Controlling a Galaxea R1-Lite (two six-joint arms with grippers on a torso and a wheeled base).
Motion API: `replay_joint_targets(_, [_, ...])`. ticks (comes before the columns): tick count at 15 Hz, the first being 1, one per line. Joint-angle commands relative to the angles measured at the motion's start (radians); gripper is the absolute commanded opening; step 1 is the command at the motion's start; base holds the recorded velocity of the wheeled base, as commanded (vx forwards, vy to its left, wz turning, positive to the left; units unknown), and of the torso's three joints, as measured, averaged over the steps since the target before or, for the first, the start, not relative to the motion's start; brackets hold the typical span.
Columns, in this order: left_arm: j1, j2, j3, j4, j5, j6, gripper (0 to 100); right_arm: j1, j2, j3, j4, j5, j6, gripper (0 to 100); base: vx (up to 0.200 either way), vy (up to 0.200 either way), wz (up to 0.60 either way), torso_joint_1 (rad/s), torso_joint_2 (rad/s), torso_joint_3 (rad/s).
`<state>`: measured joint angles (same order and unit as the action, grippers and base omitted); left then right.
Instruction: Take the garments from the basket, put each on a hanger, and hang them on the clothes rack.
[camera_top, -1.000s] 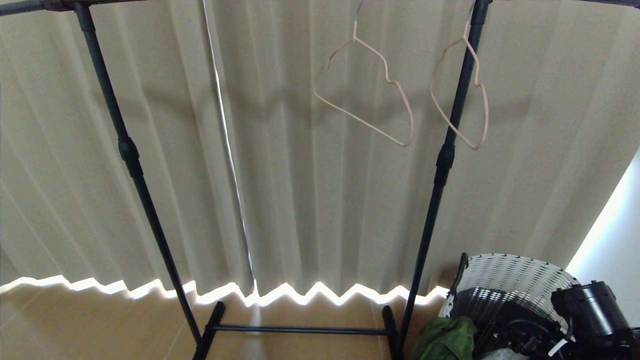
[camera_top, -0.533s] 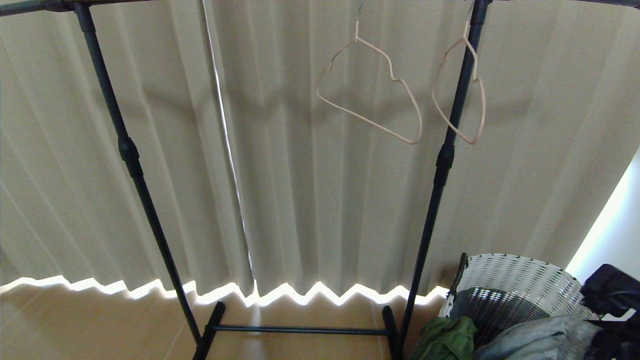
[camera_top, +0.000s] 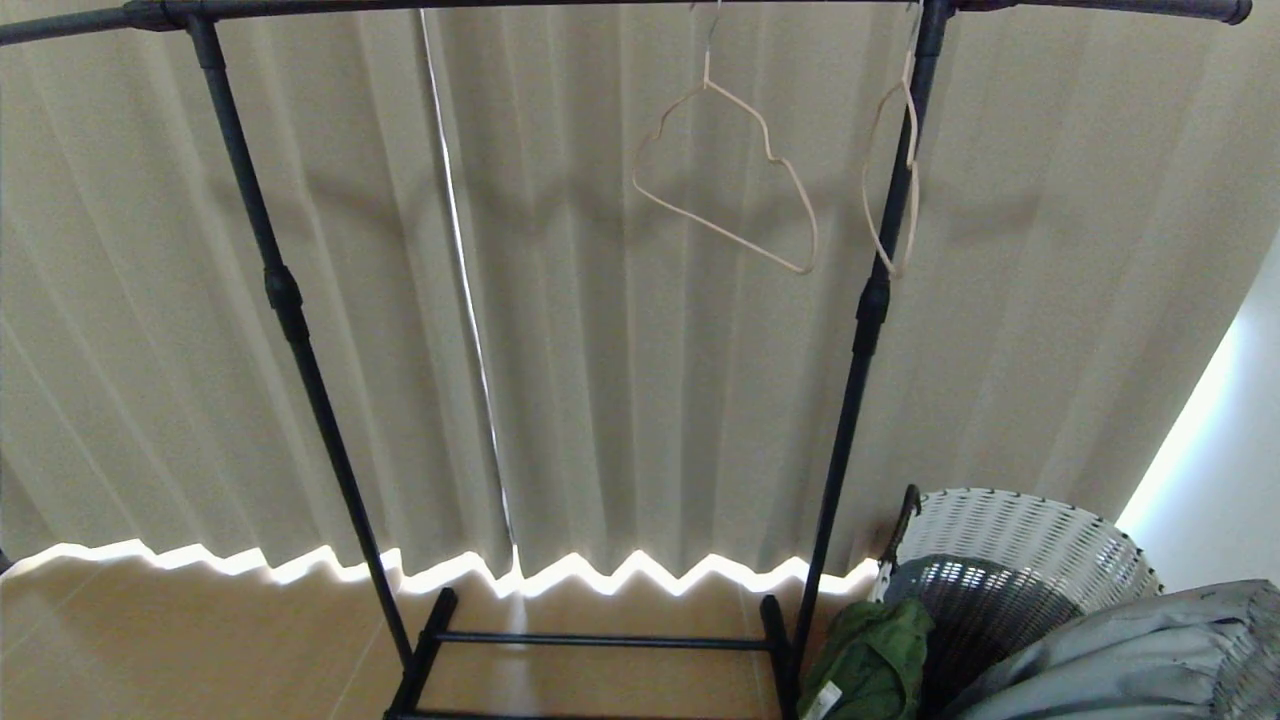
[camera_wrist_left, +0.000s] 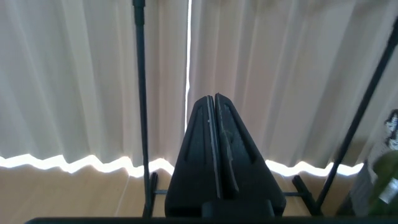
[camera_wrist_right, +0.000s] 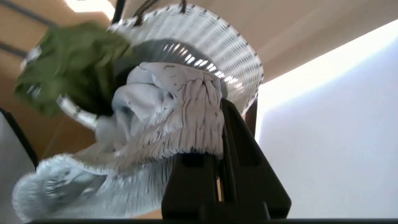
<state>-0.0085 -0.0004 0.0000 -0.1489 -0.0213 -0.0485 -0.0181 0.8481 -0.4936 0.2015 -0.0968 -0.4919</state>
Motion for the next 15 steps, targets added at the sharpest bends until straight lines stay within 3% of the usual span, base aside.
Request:
replay_joint_targets(1, [0.001, 0.000, 0.000, 0.000, 0.000, -0.001, 0, 0.000, -0.018, 0.003, 0.001, 0.000, 0.000, 0, -0.200, 0.000, 0.00, -0.007, 0.00, 0.007])
replay_joint_targets(7, [0.001, 0.000, 0.000, 0.000, -0.003, 0.001, 0, -0.002, -0.018, 0.003, 0.001, 0.000, 0.000, 0, -0.200, 0.000, 0.00, 0.003, 0.00, 0.002])
replay_joint_targets(15, [0.001, 0.000, 0.000, 0.000, 0.000, -0.001, 0, -0.002, -0.034, 0.017, 0.003, -0.001, 0.000, 0, 0.000, 0.025, 0.00, 0.000, 0.00, 0.000])
